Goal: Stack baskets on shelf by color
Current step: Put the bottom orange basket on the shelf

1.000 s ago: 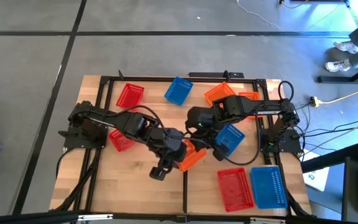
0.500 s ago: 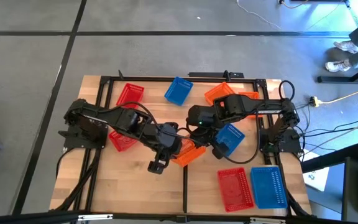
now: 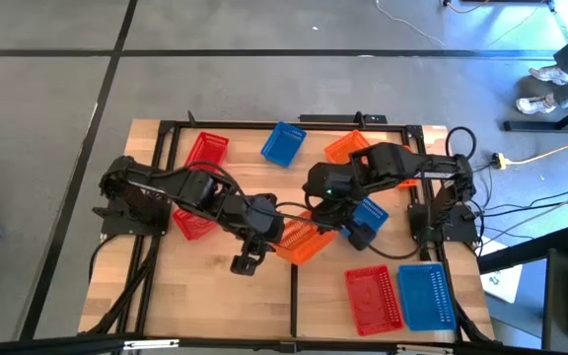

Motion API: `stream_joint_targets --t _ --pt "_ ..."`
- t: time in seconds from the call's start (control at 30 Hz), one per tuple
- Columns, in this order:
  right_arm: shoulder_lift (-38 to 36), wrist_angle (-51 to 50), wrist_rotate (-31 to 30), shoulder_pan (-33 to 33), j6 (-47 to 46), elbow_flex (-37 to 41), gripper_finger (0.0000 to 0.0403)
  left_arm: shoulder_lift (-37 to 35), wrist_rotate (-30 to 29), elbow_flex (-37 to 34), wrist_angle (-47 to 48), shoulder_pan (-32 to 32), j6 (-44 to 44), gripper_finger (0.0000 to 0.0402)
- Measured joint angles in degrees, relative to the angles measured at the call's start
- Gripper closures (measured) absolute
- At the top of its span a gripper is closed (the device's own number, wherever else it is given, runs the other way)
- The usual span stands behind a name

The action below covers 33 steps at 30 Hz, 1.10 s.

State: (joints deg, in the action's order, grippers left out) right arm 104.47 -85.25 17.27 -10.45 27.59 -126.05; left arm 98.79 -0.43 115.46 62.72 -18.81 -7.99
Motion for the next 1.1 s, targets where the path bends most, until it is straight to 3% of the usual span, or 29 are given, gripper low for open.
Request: stream_joint_targets --t 0.2,0.5,0.63,0.97,1.1 --pt "0.0 -0.5 -3.9 -1.7 2.1 0.0 0.0403 -0.1 0.1 0.0 0.1 -0.8 -2.8 0.0317" --pt "0.0 -0.1 -3.5 -3.6 5.1 0.0 0.0403 -0.1 0.4 0.0 0.0 -1.0 -5.2 0.0317" --pt "0.0 0.1 -0.6 -5.2 4.7 -0.4 0.0403 -0.1 0.5 -0.1 0.0 -0.8 -4.7 0.0317" --pt "0.0 -0.1 -2.2 -7.1 0.2 -4.1 0.0403 -0.1 -0.3 -0.1 -3.6 -1.2 -0.7 0.0317" --pt "0.0 -0.4 -2.3 -6.6 -0.1 -4.1 0.0403 -0.1 3.1 -0.1 -4.6 -1.2 -1.3 0.0317"
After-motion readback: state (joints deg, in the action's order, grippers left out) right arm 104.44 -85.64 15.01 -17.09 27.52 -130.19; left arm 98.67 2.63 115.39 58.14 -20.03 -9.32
